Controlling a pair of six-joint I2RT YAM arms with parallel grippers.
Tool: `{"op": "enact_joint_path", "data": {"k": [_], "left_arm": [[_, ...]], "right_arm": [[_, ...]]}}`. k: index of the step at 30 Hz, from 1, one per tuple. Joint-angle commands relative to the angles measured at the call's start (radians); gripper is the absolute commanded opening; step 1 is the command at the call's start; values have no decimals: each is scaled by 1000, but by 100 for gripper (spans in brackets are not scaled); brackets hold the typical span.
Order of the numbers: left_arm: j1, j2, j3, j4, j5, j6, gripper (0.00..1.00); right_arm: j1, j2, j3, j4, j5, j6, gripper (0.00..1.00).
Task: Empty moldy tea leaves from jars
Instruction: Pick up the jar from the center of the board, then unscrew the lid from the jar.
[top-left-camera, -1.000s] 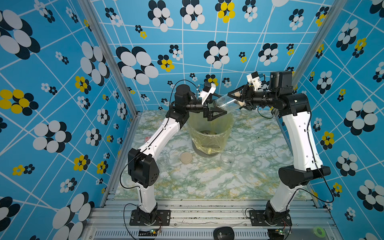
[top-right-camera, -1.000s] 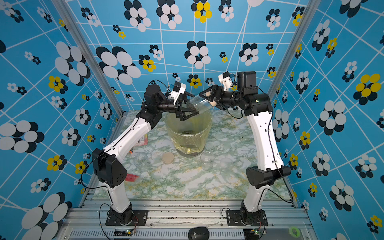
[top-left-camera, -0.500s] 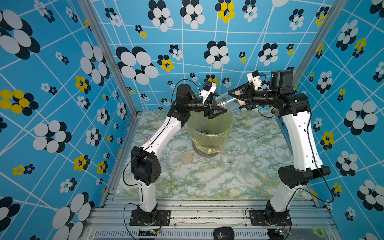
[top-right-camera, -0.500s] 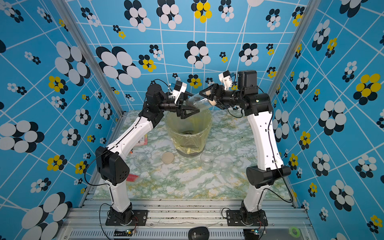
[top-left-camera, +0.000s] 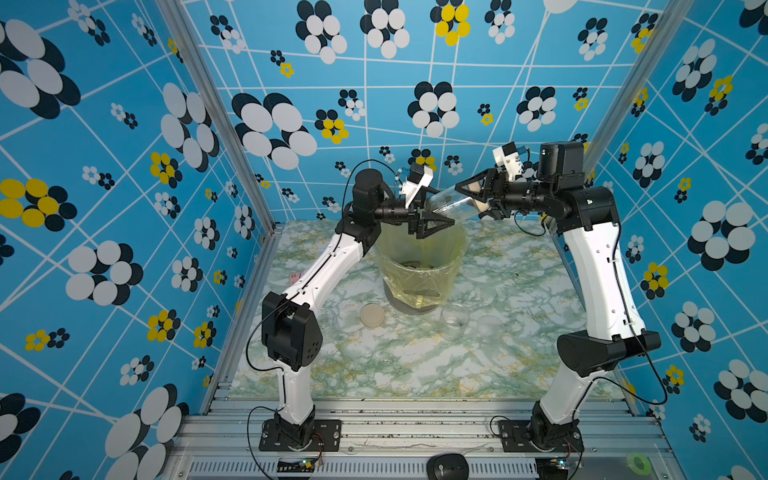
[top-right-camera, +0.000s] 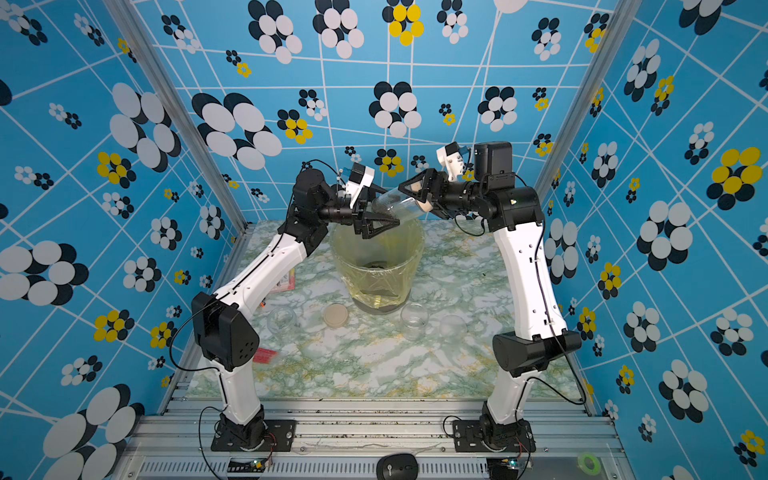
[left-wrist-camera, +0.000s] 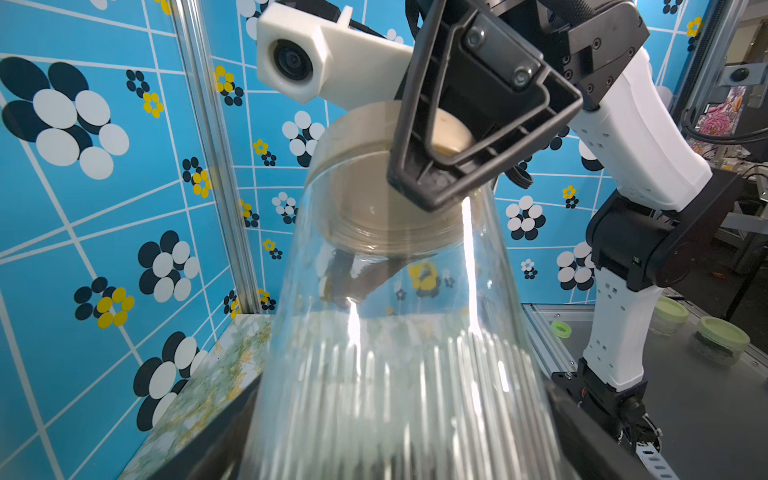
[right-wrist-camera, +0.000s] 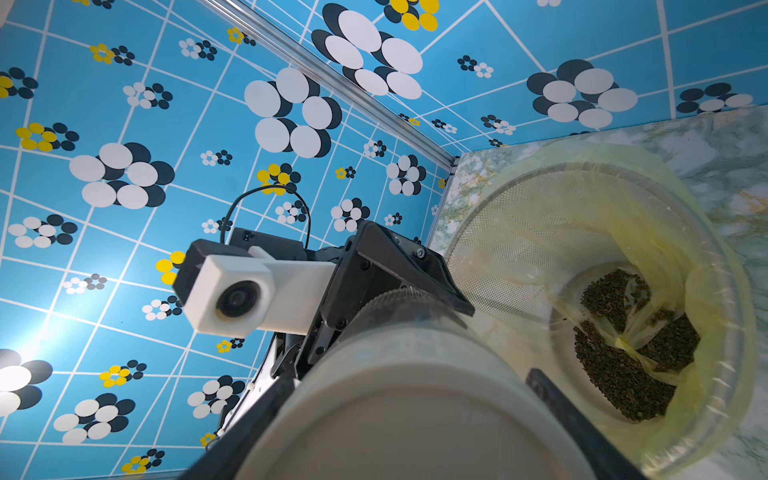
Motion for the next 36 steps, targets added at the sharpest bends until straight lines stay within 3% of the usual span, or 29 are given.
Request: {"op": "enact_joint_path", "data": {"k": [1,6,16,22,26,36], "left_arm": [[-26,-61,-45,-30,-46,106,10],[-13,-126,-87,-44,-120,172,7],[6,-266,-249,18,-255,309,4],[-24,-404,-413,55,-476,554,4],[-26,-463,-511,156,-601,638,4],[-37,-504,-596,238,-734,766,4]], "right_arm": [[10,-54,-63,121,-12,0,82],[9,-94,-136,196,-3,13,99],[-16,-173,-288,294,2,67,99],[-19,-250,-430,386,8,136,99],[-19,-291,-511,433,19,196,99],[6,-314,-540,489,48,242,99]]}}
